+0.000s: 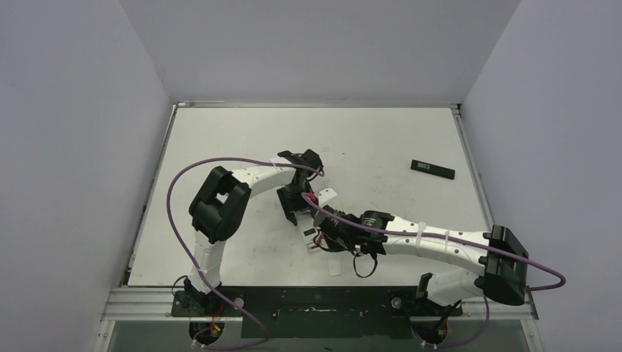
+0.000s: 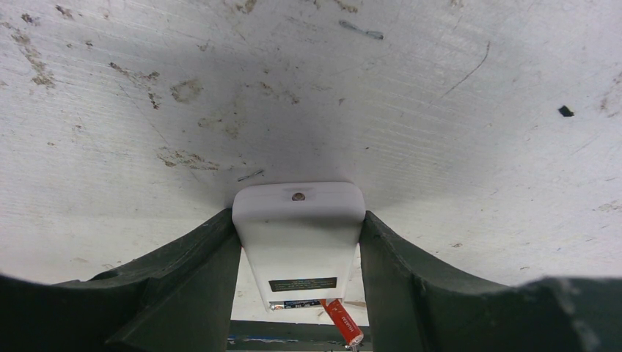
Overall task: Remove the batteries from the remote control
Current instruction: Unload the battery from the remote control.
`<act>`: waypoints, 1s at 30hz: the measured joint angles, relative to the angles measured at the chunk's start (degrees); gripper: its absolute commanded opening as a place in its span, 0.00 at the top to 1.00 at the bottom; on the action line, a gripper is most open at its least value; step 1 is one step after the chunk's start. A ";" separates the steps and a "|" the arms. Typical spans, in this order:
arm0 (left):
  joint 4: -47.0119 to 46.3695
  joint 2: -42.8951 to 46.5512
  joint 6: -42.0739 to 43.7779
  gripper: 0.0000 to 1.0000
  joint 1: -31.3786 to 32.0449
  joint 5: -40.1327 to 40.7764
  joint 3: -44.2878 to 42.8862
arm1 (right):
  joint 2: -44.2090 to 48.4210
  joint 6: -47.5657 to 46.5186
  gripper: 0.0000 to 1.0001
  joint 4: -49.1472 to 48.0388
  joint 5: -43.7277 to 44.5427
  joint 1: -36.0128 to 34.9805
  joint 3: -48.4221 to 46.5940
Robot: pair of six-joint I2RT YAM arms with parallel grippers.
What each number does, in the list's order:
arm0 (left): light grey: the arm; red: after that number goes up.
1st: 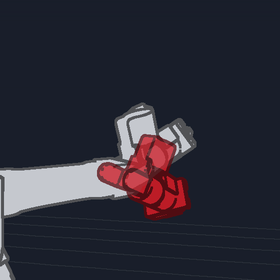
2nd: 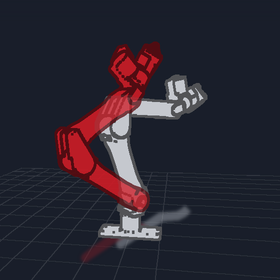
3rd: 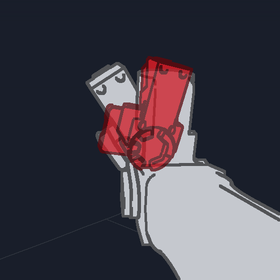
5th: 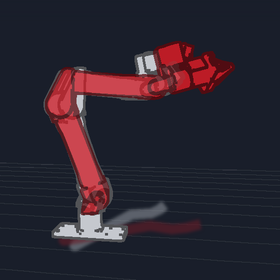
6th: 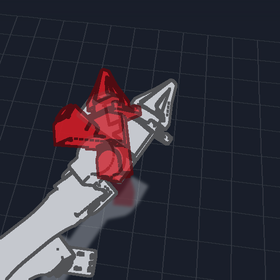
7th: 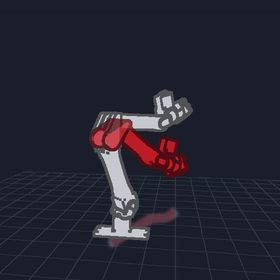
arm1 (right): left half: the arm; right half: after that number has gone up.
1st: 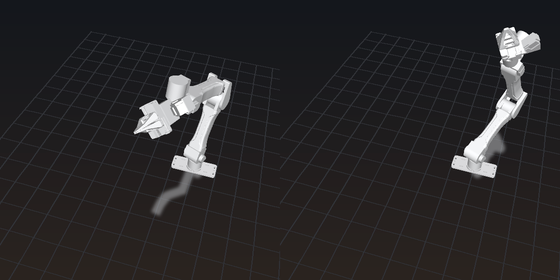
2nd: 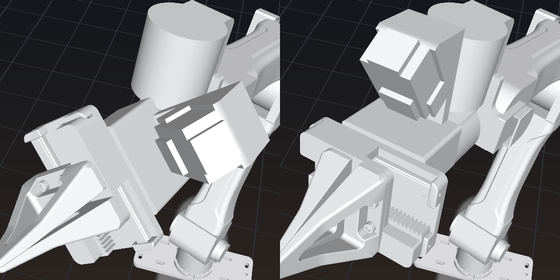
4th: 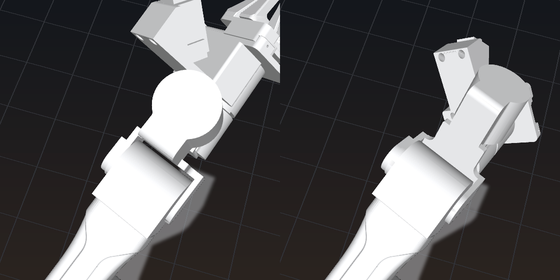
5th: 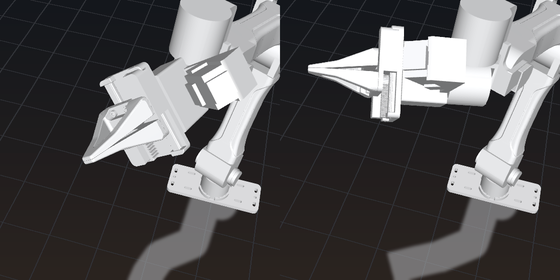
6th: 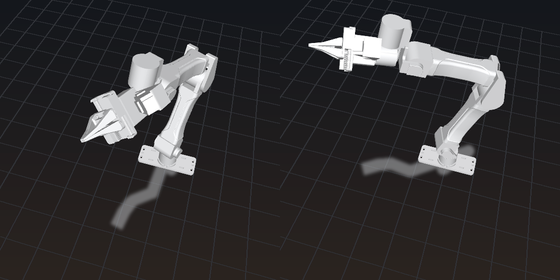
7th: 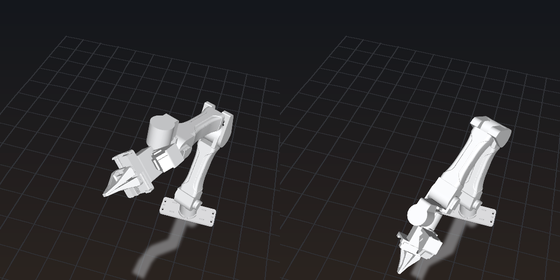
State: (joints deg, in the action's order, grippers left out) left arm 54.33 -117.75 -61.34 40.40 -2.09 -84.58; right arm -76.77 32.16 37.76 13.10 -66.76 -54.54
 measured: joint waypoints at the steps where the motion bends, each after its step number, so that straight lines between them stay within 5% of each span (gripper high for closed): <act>1: 0.00 0.00 0.00 1.00 0.00 0.00 0.00 | 0.20 0.04 0.95 0.04 0.26 0.00 0.00; 30: 0.00 0.00 0.02 1.00 0.00 -0.02 0.00 | 0.22 1.51 0.95 -3.98 -3.48 -0.04 0.02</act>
State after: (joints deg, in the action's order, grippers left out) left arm 54.33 -117.75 -61.32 40.40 -2.11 -84.58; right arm -76.55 33.67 33.78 9.63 -66.81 -54.52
